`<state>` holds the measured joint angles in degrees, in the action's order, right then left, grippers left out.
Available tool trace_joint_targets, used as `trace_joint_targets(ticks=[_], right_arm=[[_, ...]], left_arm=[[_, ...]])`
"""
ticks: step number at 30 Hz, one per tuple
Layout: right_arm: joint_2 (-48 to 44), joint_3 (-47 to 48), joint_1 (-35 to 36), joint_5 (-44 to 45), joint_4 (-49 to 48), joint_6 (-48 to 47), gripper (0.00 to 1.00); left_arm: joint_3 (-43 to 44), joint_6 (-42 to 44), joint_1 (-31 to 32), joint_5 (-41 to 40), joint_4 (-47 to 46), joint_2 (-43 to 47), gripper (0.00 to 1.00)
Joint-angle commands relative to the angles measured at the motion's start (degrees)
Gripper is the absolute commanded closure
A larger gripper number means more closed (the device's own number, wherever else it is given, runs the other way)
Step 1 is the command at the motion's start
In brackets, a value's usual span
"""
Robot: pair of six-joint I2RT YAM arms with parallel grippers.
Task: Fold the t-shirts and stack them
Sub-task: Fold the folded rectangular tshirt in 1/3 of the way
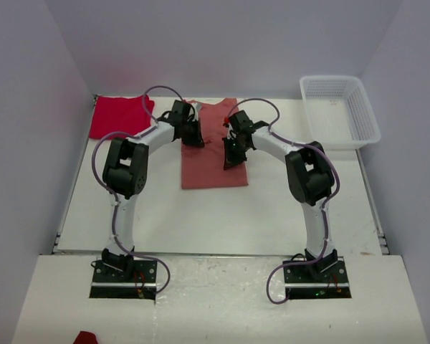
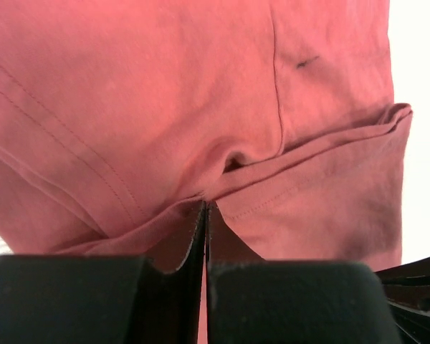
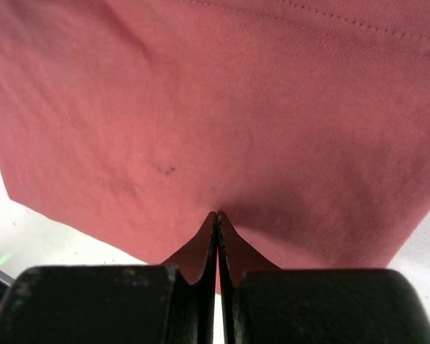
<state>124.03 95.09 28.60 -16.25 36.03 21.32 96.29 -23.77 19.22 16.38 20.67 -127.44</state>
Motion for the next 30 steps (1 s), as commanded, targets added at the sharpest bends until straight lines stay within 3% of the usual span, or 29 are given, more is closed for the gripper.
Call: trace_joint_targets(ticks=[1,6,11,14,19,23,30], right_arm=[[0.6,3.9,0.3,-1.5,0.6,-1.2,1.0],[0.2,6.9,0.3,-0.9,1.9,-2.9,1.0],[-1.2,8.0,0.3,0.4,2.6,-3.9,1.0],[-1.9,8.8,0.2,1.4,3.9,-4.4,1.0],[-2.5,8.0,-1.2,4.3,6.2,-3.6,1.0],[0.4,11.2,-2.8,4.4,10.8,-3.2,1.0],[1.6,12.0,-3.1,3.9,11.9,-3.3,1.0]], left_arm=[[2.2,2.8,0.0,-2.8,-4.2,1.7,1.0],[7.0,3.9,0.2,0.5,-6.9,2.7,1.0],[5.5,3.9,0.4,1.6,-9.8,7.5,1.0],[5.3,2.6,0.4,-1.5,-5.1,9.3,1.0],[-0.7,-0.5,0.5,-9.5,5.7,14.5,1.0],[-9.2,-0.8,0.6,-10.7,6.4,19.4,1.0],[-13.5,0.0,0.6,-10.2,5.5,18.9,1.0]])
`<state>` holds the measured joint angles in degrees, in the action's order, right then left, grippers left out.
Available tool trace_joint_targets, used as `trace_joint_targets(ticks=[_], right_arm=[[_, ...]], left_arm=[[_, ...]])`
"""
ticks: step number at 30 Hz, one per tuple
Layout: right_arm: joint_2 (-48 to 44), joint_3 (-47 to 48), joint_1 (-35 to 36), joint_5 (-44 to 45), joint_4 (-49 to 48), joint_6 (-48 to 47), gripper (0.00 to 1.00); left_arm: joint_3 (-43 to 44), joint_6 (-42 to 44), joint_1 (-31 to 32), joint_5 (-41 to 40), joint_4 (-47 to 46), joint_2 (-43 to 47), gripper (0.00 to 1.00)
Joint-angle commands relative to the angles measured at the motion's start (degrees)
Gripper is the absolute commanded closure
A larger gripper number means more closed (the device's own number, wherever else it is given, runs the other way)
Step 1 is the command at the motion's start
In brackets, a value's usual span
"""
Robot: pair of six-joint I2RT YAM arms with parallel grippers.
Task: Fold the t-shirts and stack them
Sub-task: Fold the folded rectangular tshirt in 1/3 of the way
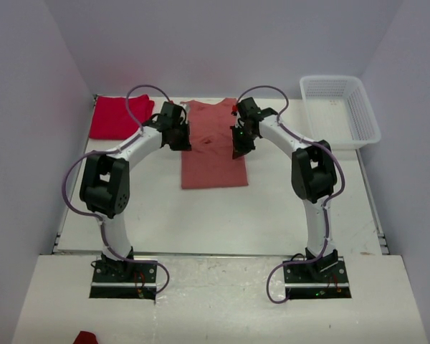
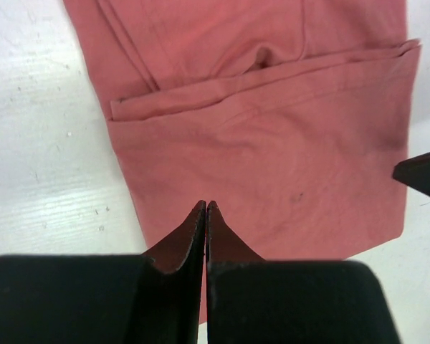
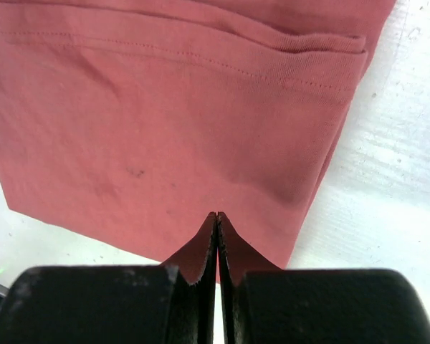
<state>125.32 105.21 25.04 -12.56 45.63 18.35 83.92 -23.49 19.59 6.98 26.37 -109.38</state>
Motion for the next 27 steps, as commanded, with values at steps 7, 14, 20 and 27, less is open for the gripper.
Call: trace_joint_targets(ticks=[7,14,20,27], right_arm=[[1.6,1.2,0.4,-2.1,3.7,-0.3,1.0],[-0.5,-5.9,0.5,-3.7,-1.1,1.2,1.0],[-1.1,-10.3,0.5,-4.1,-3.5,1.7,1.0],[-6.6,-21.0,0.5,-4.4,-8.3,3.5,1.0]], left_arm=[[-1.4,-0.7,0.4,-0.9,-1.3,-3.4,1.0],[-1.9,-1.7,0.4,-2.4,-1.1,-7.1,1.0],[-3.9,-3.1,0.4,-3.4,-0.8,-8.2,1.0],[-10.3,-4.7,0.8,-4.3,-0.4,-5.9,1.0]])
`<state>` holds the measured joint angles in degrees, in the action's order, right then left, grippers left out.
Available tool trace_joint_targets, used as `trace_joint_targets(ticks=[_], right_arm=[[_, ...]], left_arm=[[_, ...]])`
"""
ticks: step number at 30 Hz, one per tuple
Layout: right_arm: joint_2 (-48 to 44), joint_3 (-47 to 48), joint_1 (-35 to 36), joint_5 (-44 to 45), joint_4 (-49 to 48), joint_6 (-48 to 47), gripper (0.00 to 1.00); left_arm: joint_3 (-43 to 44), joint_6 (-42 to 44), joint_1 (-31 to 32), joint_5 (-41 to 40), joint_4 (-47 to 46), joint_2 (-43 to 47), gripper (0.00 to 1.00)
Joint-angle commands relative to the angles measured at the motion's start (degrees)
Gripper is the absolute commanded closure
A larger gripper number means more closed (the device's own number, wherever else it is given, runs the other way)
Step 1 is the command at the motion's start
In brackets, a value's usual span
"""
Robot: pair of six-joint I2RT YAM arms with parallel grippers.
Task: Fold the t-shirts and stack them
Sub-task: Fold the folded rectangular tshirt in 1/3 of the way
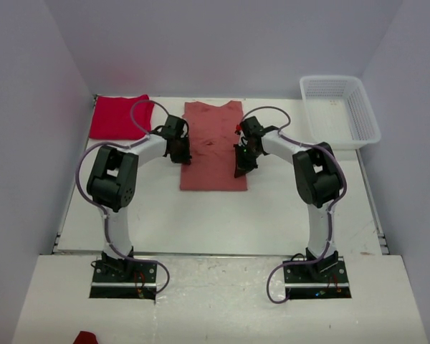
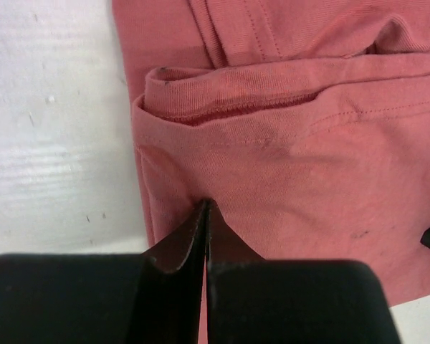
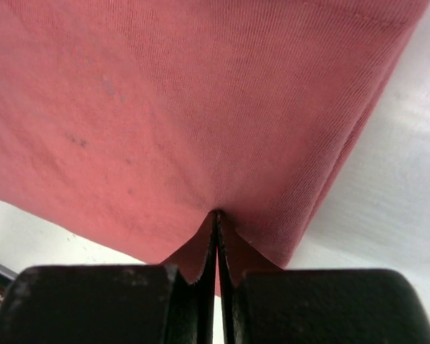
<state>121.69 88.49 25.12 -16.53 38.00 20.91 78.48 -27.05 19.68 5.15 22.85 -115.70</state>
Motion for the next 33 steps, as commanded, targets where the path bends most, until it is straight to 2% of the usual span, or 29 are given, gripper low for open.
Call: trace_joint_targets(ticks=[1,8,18,27,33], right_arm=[[-3.6,-5.4,0.5,-0.8,-1.8,1.2,1.0],[-9.4,-16.1,1.3,-0.9,-6.6,2.9,1.0],[-17.9,-31.0,5.6,0.8,-12.4,7.1,1.0],[-26.7,-39.5,13.3,3.5,-14.8,14.4,1.0],[-29.1,-42.2,14.0,3.8,-18.2,14.2,1.0]], left_arm=[[-5.9,-1.6,0.9,-2.5,2.8,1.1,1.0],[-15.7,-3.4,4.7,-3.1,1.3,7.4,1.0],[-30.7,-8.0,9.7,-3.8,-1.0,21.1,1.0],[-38.1,-10.7,12.3,-4.8,-1.8,29.5,1.0],[-39.9,-10.9,12.7,-7.2,-1.7,34.0,1.0]])
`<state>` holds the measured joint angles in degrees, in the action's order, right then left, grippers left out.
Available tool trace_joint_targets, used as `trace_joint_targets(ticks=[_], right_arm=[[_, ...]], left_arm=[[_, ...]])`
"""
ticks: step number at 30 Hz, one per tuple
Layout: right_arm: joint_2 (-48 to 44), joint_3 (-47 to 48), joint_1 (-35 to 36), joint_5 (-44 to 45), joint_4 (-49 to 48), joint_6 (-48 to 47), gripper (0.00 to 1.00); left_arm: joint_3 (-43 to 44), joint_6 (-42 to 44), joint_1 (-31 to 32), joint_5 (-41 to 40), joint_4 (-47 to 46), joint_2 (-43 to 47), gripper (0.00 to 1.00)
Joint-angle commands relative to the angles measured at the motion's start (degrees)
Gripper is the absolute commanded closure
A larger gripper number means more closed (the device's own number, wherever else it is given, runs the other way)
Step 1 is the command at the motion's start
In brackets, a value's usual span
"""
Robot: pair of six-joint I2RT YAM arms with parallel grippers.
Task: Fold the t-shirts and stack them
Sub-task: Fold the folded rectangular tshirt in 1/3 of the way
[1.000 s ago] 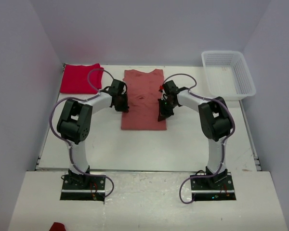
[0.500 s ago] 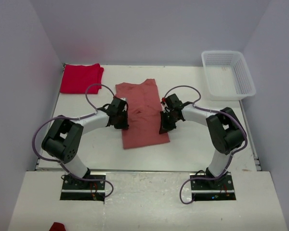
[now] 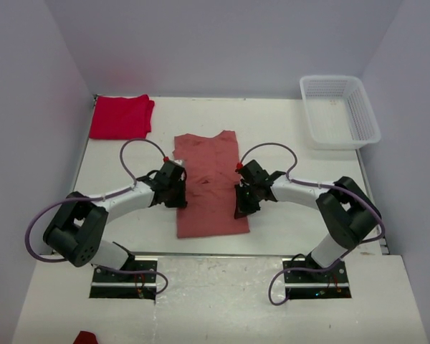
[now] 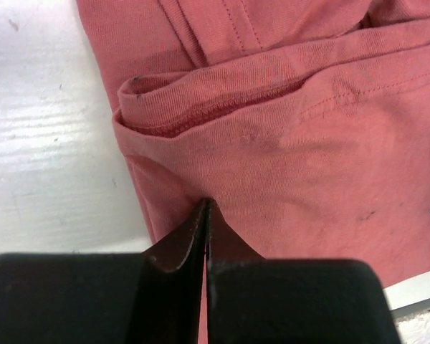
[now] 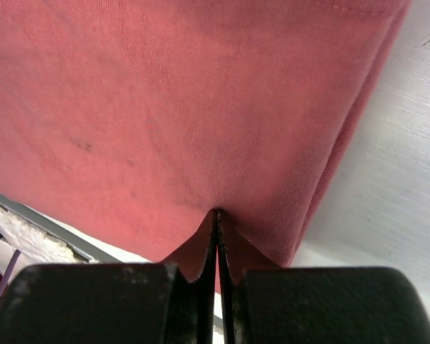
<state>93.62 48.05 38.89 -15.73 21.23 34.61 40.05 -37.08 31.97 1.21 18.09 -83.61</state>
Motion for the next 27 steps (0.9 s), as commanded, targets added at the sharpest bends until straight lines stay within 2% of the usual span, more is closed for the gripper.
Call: trace_joint_targets(ticks=[1,5,12,13,15,16,17,18,20,24,27], right_arm=[[-1.2,-1.8,0.2,2.9,-2.5,0.0,1.0],[-2.5,-0.9,0.7,3.7,-3.9,-2.1,0.89],[-12.1,5.1,2.9,6.1,0.6,-3.5,0.72],[-15.2,5.8,3.3,6.2,2.7,-3.1,0.62],[-18.0,5.7,3.6,6.3,5.7,-1.5,0.52],[-19.3,5.1,3.7,5.8,6.8,-0.7,0.47],[-21.4,4.5,3.8,6.1,7.9,0.8,0.46],[-22.6,3.5,4.2,6.9,9.1,1.9,0.46],[-26.7,-1.4,4.3,7.2,8.8,4.5,0.43],[-32.3,-11.7,4.3,6.6,3.4,9.0,0.31],[-33.0,-14.2,4.3,6.7,1.4,10.9,0.27]], left_arm=[[-1.4,-0.7,0.5,-3.9,3.1,2.6,1.0],[0.3,0.0,0.5,-6.8,3.2,5.6,1.0],[9.8,4.6,0.5,-11.4,4.1,9.6,0.86],[10.9,5.3,0.6,-11.0,3.9,11.5,0.85],[11.4,5.5,0.6,-9.7,3.8,14.2,0.81],[11.4,5.5,0.6,-9.0,4.1,15.5,0.77],[11.6,4.1,0.6,-7.6,6.5,17.6,0.71],[11.6,2.9,0.6,-6.9,8.3,18.4,0.7],[9.5,-0.1,0.6,-3.7,10.3,21.5,0.69],[2.9,-4.5,0.6,-2.1,14.1,29.2,0.69],[0.0,-6.4,0.6,-1.5,16.1,34.3,0.7]])
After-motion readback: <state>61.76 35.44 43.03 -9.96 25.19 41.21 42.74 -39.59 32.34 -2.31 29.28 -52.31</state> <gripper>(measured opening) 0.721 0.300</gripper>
